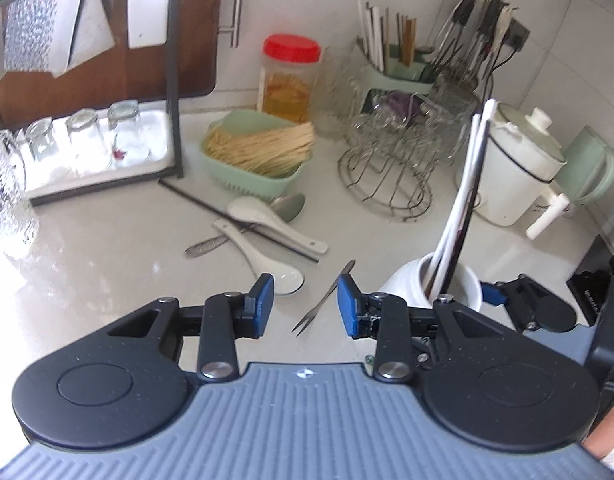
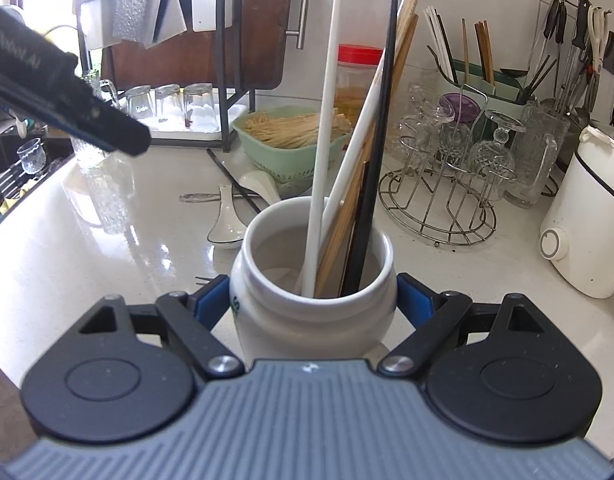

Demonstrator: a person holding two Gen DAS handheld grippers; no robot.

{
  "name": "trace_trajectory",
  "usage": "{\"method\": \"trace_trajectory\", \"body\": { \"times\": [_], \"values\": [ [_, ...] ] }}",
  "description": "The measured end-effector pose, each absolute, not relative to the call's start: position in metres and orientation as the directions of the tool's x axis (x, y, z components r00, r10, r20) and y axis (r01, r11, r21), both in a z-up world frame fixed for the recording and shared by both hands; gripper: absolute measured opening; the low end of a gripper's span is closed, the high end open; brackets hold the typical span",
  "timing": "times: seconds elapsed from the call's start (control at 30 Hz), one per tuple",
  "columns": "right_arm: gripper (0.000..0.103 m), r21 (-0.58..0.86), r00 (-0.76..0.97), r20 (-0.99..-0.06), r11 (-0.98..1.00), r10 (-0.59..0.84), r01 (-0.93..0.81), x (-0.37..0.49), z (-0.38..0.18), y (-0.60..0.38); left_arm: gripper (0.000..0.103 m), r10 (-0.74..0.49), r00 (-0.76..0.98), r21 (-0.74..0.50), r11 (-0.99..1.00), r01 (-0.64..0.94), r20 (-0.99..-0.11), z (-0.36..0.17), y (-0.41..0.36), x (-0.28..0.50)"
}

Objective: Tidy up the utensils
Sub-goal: 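Withdraw the left gripper and move it toward the white ceramic spoon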

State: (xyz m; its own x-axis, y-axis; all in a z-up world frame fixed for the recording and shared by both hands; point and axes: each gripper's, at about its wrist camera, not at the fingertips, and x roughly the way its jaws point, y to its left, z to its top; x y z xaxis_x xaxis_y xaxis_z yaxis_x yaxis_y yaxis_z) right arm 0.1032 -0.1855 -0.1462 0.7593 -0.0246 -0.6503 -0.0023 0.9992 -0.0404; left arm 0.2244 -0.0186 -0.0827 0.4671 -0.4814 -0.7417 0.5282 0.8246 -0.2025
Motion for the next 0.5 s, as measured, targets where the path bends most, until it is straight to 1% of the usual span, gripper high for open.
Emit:
{"method": "trace_trajectory", "body": {
  "times": [0.2, 0.33, 0.5],
  "values": [
    [0.090, -0.038, 0.758, -0.652, 0.999, -0.034, 0.013, 0.104, -0.146, -0.184, 0.040, -0.455, 0.450, -0.181, 0.829, 0.530, -0.768, -0.096, -0.018, 0.232],
    [0.090, -0.042, 0.755, -0.653, 0.998, -0.061, 0.044, 0.105, -0.146, -0.180, 0.040, -0.463, 0.424, -0.190, 0.817, 0.544, -0.778, -0.110, -0.019, 0.246],
    [0.090, -0.046, 0.737, -0.668, 0.994, -0.101, 0.095, 0.108, -0.144, -0.176, 0.040, -0.532, 0.348, -0.277, 0.774, 0.569, -0.772, -0.127, -0.017, 0.270]
  ]
}}
